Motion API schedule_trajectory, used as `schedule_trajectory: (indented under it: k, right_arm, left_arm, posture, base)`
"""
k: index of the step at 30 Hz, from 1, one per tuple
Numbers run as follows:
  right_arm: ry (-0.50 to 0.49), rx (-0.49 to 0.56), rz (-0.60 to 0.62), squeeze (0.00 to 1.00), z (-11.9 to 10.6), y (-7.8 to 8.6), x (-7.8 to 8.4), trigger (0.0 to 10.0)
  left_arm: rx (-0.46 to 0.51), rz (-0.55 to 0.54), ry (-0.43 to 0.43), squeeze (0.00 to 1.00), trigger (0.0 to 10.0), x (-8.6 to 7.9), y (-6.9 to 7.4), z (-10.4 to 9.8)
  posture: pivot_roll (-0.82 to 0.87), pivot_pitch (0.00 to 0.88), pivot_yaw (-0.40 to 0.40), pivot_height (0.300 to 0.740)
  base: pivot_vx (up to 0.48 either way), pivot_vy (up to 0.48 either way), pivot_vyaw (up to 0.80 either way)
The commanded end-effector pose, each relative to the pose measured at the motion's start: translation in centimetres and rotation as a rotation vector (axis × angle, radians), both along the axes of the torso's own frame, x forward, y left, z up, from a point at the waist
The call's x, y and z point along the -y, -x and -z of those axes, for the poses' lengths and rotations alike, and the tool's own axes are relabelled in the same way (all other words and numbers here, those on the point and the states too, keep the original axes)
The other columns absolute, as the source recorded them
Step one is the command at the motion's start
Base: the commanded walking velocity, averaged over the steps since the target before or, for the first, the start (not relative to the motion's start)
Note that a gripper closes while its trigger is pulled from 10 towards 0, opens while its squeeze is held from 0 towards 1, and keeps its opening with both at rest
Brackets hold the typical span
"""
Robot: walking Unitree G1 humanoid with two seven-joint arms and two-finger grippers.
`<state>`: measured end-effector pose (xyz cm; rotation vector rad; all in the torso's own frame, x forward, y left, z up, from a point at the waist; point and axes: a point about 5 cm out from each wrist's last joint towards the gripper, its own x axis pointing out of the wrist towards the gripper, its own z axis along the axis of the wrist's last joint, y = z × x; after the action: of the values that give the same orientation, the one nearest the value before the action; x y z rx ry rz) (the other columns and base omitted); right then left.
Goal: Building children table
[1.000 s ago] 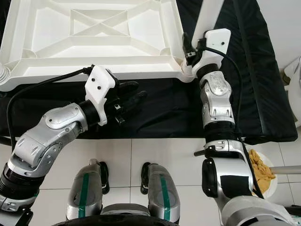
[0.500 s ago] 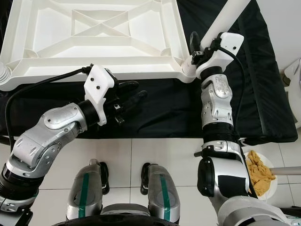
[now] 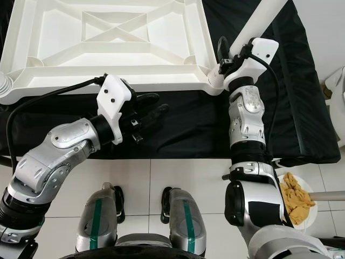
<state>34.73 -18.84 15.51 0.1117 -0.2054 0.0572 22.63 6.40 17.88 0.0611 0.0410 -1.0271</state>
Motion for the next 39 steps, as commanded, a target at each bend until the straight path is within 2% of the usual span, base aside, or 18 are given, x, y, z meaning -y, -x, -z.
schedule_trajectory:
  k: [1,17,19,20,21,23,25,34,39]
  right_arm:
    - [-0.028,-0.232,0.011,0.00,5.3,1.3,-0.4,10.0]
    - [-0.018,-0.220,0.011,0.00,5.2,1.4,-0.5,10.0]
    - [-0.019,-0.219,0.012,0.00,5.2,1.4,-0.5,10.0]
    - [-0.020,-0.218,0.013,0.00,5.2,1.4,-0.5,10.0]
    - [-0.020,-0.218,0.013,0.00,5.2,1.4,-0.5,10.0]
    - [-0.021,-0.218,0.014,0.00,5.1,1.4,-0.6,10.0]
    - [-0.020,-0.216,0.012,0.00,5.1,1.3,-0.6,10.0]
    - [-0.017,-0.210,0.012,0.00,4.9,1.2,-0.5,10.0]
    - [-0.018,-0.209,0.006,0.00,4.8,1.1,-0.6,10.0]
  left_arm:
    - [-0.003,0.028,0.002,0.00,10.0,0.3,0.4,-0.1]
    - [-0.020,0.024,-0.004,0.00,10.0,0.1,0.3,0.4]
    - [-0.037,0.004,-0.011,0.00,10.0,-0.3,0.1,1.0]
    - [-0.057,-0.028,-0.042,0.00,10.0,-0.8,-0.3,2.2]
    - [-0.057,-0.028,-0.042,0.00,10.0,-0.8,-0.3,2.2]
    - [-0.087,-0.078,-0.073,0.00,10.0,-1.7,-0.8,3.9]
    - [-0.080,-0.084,-0.089,0.00,10.0,-1.7,-1.0,4.3]
    - [-0.028,-0.094,-0.067,0.00,10.0,-1.1,-2.1,3.2]
    - [-0.014,-0.090,-0.062,0.00,10.0,-0.9,-2.2,2.8]
  posture:
    - [0.13,0.110,-0.066,0.740]
    - [0.12,0.117,-0.062,0.740]
    - [0.12,0.114,-0.060,0.740]
    - [0.12,0.115,-0.062,0.740]
    - [0.12,0.115,-0.062,0.740]
    - [0.13,0.113,-0.066,0.740]
    - [0.13,0.111,-0.068,0.740]
    - [0.13,0.104,-0.082,0.740]
    - [0.12,0.107,-0.081,0.740]
  base:
    - [0.000,0.000,0.00]
    - [0.000,0.000,0.00]
    - [0.000,0.000,0.00]
    - [0.000,0.000,0.00]
    - [0.000,0.000,0.00]
    - [0.000,0.000,0.00]
    - [0.000,0.000,0.00]
    - [0.000,0.000,0.00]
    - [0.000,0.000,0.00]
